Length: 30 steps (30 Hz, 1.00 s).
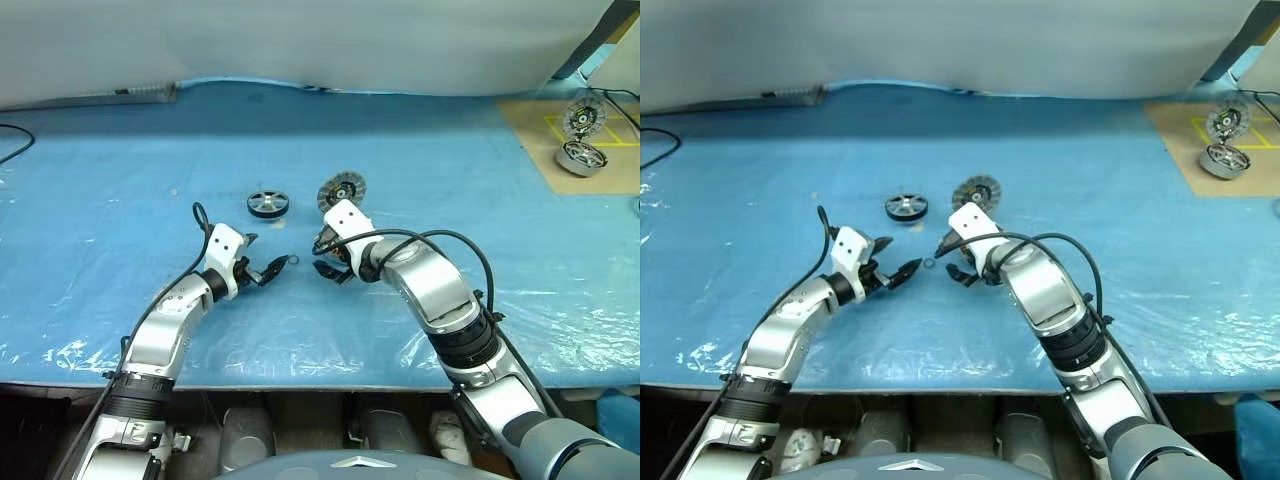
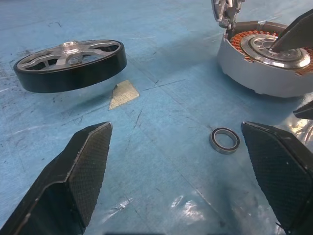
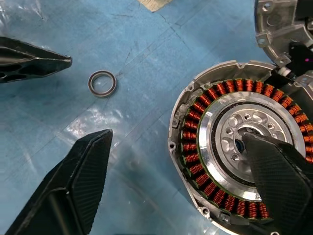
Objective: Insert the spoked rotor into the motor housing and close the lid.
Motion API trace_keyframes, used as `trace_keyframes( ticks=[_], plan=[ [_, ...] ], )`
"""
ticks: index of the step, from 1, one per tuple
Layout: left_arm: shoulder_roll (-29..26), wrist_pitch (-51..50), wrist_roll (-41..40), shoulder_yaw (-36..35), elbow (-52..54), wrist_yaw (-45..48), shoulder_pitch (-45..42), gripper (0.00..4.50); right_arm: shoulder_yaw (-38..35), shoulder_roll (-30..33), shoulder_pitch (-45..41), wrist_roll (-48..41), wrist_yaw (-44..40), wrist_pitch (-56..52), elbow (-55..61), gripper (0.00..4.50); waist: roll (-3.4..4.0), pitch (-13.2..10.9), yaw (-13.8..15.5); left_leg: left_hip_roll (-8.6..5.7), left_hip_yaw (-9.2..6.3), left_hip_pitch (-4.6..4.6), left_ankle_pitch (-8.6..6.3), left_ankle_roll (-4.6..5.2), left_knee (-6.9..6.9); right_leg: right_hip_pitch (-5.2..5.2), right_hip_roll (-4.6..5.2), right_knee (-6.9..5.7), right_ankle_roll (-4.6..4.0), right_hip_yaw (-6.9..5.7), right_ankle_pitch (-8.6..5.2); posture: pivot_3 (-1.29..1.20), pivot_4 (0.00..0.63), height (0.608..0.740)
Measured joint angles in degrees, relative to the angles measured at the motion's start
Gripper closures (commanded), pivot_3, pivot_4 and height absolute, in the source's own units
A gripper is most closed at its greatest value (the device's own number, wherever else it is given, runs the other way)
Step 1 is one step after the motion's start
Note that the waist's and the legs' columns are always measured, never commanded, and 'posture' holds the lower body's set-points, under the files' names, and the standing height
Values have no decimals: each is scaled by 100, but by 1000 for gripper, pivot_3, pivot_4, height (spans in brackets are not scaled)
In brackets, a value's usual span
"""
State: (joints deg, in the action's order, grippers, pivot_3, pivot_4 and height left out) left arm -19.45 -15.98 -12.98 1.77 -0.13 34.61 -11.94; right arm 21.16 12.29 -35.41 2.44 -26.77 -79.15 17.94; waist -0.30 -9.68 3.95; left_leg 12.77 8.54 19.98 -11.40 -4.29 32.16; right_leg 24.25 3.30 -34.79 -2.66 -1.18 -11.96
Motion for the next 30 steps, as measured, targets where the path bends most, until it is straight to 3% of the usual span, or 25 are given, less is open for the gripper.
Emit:
trace_keyframes(
  ticks=[5,11,20,26,30],
  plan=[
    [4,0,0,10,-4,39,-35,0,-240,-9,-335,-337,45,-759,672,7,6,-3,-4,1,0,-1,0,-1,0,3,-2,-2,1,1,0,0,150,740],
    [2,1,0,10,-95,99,-64,0,-603,-256,-376,-737,83,-932,896,7,6,-3,-3,1,0,0,1,-1,-1,4,-2,-2,1,2,1,0,150,740],
    [-161,214,-73,-182,-125,232,114,0,-552,146,1119,-882,-29,2523,286,7,7,-4,-38,2,2,6,0,-1,0,7,-2,-3,1,1,1,0,150,740],
    [-292,749,-219,-398,-123,538,563,0,-359,-36,1254,-819,-62,4149,-572,7,6,-4,-138,0,2,7,0,0,3,7,0,0,0,1,0,0,150,740],
    [-320,920,-300,-477,-123,648,670,0,-275,-275,1207,-783,-33,4598,-908,7,6,-4,-145,1,2,8,0,0,2,8,-1,0,-1,-1,0,0,150,740]
  ],
)
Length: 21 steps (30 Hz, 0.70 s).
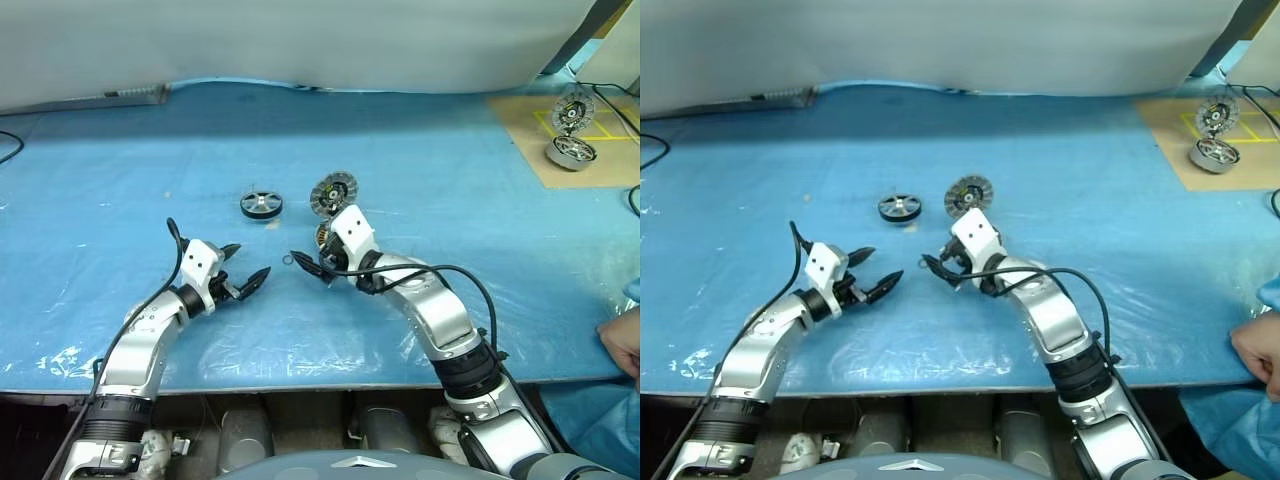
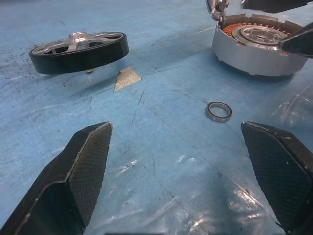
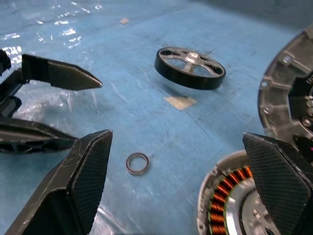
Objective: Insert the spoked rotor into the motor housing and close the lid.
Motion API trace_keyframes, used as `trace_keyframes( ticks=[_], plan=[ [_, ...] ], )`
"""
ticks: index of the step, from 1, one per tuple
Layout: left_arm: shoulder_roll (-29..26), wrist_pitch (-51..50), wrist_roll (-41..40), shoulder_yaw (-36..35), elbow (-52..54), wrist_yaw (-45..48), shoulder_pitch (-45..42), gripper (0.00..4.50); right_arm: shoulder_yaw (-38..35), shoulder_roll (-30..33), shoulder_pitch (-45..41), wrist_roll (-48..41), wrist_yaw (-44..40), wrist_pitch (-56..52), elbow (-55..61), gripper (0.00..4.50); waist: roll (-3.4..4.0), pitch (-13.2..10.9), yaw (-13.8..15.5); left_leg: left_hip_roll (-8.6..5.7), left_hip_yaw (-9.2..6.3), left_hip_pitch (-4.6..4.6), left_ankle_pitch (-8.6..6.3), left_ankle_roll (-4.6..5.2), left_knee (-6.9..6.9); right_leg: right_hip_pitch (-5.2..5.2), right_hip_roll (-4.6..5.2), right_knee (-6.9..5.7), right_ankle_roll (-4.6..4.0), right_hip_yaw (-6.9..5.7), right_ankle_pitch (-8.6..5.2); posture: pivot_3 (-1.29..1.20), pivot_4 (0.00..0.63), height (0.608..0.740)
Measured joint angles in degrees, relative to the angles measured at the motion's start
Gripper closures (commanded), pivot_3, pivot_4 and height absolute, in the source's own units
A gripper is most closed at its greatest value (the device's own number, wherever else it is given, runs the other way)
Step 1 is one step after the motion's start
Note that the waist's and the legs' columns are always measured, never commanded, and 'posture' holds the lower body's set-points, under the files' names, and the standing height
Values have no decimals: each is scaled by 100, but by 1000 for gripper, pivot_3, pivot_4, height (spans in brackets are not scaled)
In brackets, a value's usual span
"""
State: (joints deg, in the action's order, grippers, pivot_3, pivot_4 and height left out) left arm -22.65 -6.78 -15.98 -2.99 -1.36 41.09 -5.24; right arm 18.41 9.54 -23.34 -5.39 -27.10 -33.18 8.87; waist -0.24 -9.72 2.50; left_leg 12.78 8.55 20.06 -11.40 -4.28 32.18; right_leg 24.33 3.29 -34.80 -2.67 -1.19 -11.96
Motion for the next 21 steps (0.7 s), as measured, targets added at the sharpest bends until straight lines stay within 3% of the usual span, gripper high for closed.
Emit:
trace_keyframes(
  ticks=[21],
  plan=[
    [-82,181,-57,-135,-12,78,157,0,359,-710,-261,297,-31,731,-1558,7,-2,2,-4,0,0,-3,0,1,2,-3,1,-3,-1,0,0,0,150,740]
  ],
)
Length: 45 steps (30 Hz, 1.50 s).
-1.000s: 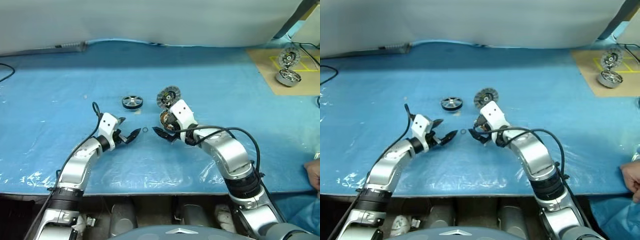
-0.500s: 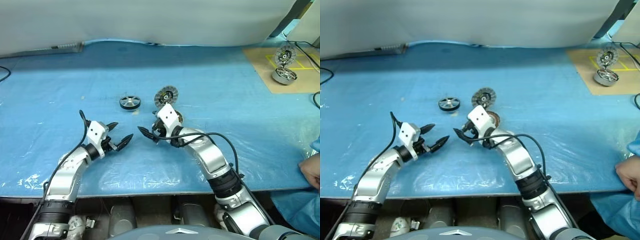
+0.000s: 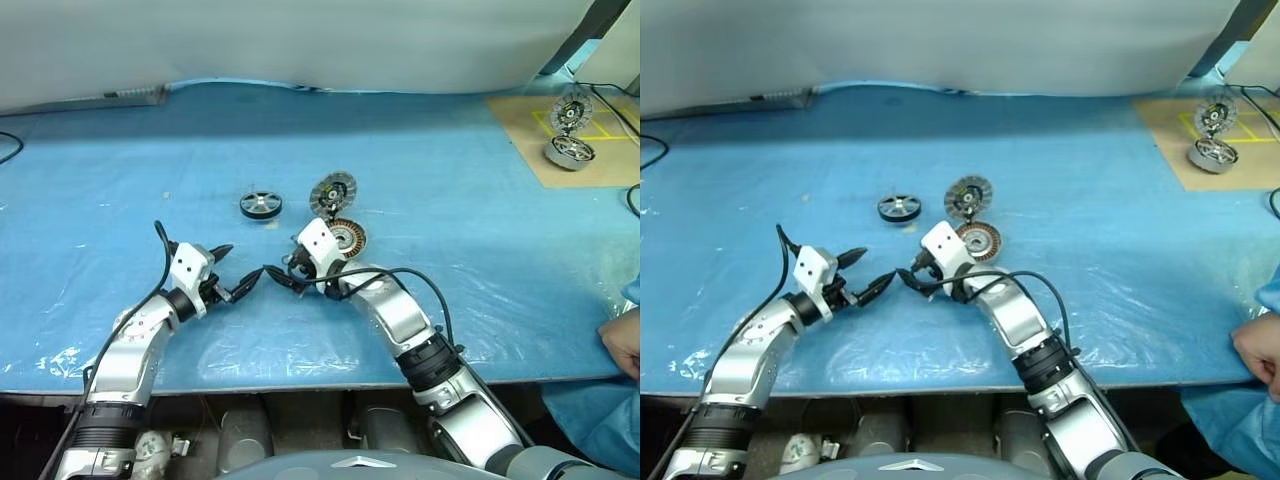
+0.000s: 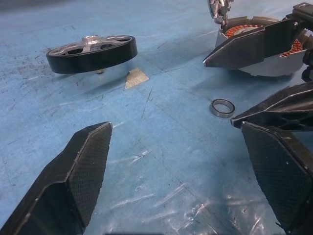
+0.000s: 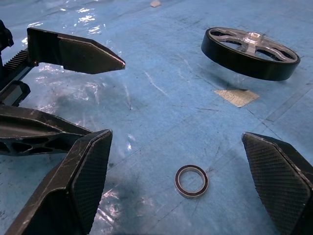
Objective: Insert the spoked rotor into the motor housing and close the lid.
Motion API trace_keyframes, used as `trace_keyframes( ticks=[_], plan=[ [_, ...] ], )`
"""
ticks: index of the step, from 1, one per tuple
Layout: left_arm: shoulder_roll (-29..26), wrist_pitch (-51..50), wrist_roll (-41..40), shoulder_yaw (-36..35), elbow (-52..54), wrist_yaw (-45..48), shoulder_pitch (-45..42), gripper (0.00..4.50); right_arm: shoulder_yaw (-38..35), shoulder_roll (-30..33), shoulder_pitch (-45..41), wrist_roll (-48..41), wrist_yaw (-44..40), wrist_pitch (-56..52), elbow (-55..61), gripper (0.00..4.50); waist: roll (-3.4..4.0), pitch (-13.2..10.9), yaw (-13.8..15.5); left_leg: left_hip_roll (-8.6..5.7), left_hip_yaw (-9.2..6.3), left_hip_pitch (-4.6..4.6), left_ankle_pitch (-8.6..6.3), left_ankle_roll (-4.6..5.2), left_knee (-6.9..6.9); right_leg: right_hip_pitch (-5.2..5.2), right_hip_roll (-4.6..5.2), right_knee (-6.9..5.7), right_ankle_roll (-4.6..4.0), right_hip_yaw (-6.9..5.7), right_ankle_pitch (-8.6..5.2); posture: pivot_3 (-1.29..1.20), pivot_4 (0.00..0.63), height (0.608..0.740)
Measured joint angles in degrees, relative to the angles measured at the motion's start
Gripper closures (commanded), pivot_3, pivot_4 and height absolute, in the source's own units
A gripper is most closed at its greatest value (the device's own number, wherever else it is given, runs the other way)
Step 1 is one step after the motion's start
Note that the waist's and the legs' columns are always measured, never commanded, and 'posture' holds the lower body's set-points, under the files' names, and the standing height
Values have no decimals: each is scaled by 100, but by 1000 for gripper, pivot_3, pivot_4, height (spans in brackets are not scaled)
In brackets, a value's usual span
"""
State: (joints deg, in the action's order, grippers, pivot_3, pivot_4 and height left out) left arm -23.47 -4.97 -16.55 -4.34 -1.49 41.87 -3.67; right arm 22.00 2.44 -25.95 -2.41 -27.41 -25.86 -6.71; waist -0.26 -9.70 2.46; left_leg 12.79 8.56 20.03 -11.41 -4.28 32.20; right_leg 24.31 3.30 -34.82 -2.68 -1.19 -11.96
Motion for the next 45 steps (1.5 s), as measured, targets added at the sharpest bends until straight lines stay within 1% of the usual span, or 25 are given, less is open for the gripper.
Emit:
trace_keyframes(
  ticks=[11,17,22,26,30,34,37,40,45],
  plan=[
    [0,0,14,2,-33,11,6,0,15,-106,-12,148,76,-113,-92,7,-1,1,8,-1,0,-4,0,0,1,-5,1,0,0,0,0,0,150,740],
    [1,-8,5,6,-5,14,6,0,-351,-123,238,-299,-181,-137,245,7,-1,0,3,1,0,0,0,0,0,-1,-1,0,0,0,0,0,150,740],
    [-5,-146,-13,19,161,26,-58,0,-835,-126,166,-799,-265,-236,1081,7,-1,0,0,2,0,1,0,0,-2,1,-2,0,0,0,0,0,150,740],
    [-87,-331,-2,178,202,91,-185,0,-944,40,169,-1036,-271,-626,1722,7,-1,0,5,1,0,1,0,0,-3,1,-2,2,0,0,0,0,150,740],
    [-170,-398,139,418,167,194,-391,0,-1031,304,311,-1138,-253,-861,2107,7,-1,0,15,0,0,1,0,0,-2,0,-1,2,1,0,0,0,150,740],
    [-137,-352,315,613,-168,233,-713,0,-1189,662,734,-1177,-251,-930,2365,7,-1,0,26,-1,0,2,0,0,-2,0,-1,3,1,1,0,0,150,740],
    [-55,-124,525,789,-633,254,-952,0,-1271,864,1026,-1180,-217,-986,2467,7,-1,0,14,-2,-1,2,0,0,-2,0,-1,2,2,2,1,0,150,740],
    [93,165,836,976,-1226,162,-1208,0,-1349,930,1155,-1184,-134,-1001,2604,7,-1,0,-3,-1,-1,2,1,0,-1,0,-3,-1,2,2,1,0,150,740],
    [320,554,1046,1108,-1763,122,-1587,0,-1406,978,1321,-1188,-39,-1005,2772,7,-1,1,30,-6,-1,2,0,0,1,-4,3,1,2,2,1,0,150,740]
  ],
)
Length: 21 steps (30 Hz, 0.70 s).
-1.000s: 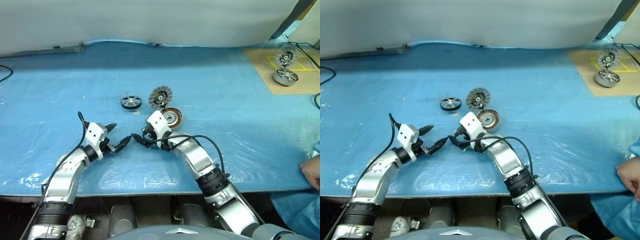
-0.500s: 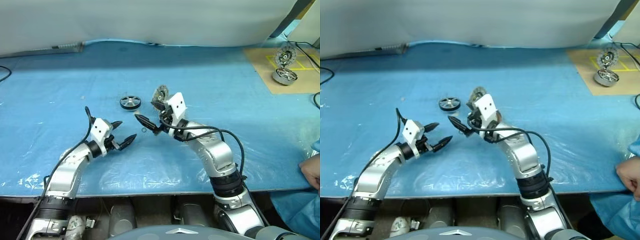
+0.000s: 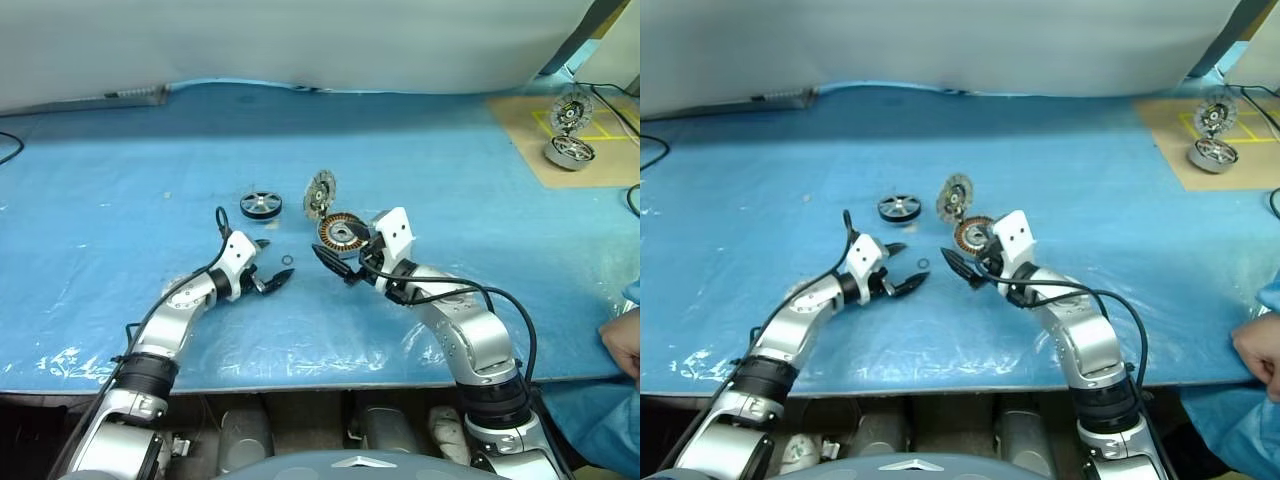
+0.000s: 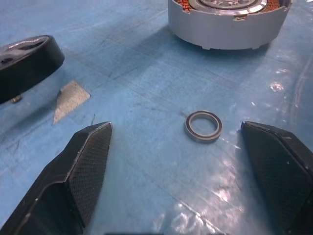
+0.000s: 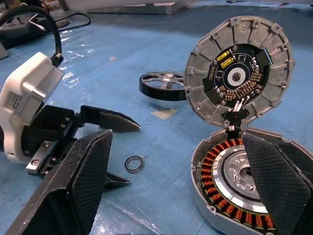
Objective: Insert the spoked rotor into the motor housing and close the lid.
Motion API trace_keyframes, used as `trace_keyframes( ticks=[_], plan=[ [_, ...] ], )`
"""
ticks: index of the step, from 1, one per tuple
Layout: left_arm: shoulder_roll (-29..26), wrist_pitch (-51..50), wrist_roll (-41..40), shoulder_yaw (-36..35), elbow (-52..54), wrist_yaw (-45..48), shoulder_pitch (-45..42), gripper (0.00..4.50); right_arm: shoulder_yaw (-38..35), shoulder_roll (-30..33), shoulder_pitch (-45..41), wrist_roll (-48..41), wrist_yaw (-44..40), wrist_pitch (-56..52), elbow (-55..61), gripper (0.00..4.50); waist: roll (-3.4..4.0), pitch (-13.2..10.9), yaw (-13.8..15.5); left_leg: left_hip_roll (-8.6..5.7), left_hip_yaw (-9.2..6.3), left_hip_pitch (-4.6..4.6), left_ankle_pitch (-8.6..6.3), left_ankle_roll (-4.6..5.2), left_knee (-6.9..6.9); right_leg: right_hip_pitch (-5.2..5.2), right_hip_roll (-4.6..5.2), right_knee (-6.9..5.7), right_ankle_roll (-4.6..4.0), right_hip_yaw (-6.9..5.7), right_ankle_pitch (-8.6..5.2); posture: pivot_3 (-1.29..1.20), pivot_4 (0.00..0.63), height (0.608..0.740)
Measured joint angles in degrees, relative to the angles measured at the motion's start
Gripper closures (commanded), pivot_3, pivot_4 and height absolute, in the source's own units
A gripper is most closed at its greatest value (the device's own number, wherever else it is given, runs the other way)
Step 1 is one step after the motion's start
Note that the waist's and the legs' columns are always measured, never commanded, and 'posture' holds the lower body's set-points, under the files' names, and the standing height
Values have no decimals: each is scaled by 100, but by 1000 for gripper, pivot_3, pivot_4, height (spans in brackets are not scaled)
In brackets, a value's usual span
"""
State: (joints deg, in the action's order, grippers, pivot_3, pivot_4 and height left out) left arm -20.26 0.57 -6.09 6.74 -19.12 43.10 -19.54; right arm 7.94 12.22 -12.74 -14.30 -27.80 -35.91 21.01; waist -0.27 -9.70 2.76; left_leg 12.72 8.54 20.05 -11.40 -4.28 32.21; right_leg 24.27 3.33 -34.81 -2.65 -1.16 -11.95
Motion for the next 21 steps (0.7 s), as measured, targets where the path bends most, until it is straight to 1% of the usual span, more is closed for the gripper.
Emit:
trace_keyframes(
  ticks=[3,6,15,16,21],
  plan=[
    [99,170,114,47,-227,-76,-157,0,0,46,51,1,30,18,2,7,0,0,10,-1,0,0,0,0,0,-2,2,-1,0,0,0,0,150,740],
    [141,300,242,127,-387,-130,-287,633,0,68,60,1,64,27,2,0,1,1,15,-1,0,0,0,0,0,-10,2,-1,0,0,0,0,150,740],
    [71,522,402,253,-412,-167,-219,3752,0,88,61,0,165,28,2,0,6,4,-18,1,0,-4,0,0,-1,-16,1,-1,2,0,-1,0,150,740],
    [27,519,409,252,-350,-182,-171,3818,0,94,61,0,167,28,2,0,6,4,-25,1,0,-4,0,0,-1,-15,0,-1,2,0,-1,0,150,740],
    [-324,425,386,183,213,-186,293,3816,-2,124,62,1,171,28,2,0,9,6,-43,4,1,-5,0,0,-10,-14,-3,5,-1,0,-3,0,150,740]
  ],
)
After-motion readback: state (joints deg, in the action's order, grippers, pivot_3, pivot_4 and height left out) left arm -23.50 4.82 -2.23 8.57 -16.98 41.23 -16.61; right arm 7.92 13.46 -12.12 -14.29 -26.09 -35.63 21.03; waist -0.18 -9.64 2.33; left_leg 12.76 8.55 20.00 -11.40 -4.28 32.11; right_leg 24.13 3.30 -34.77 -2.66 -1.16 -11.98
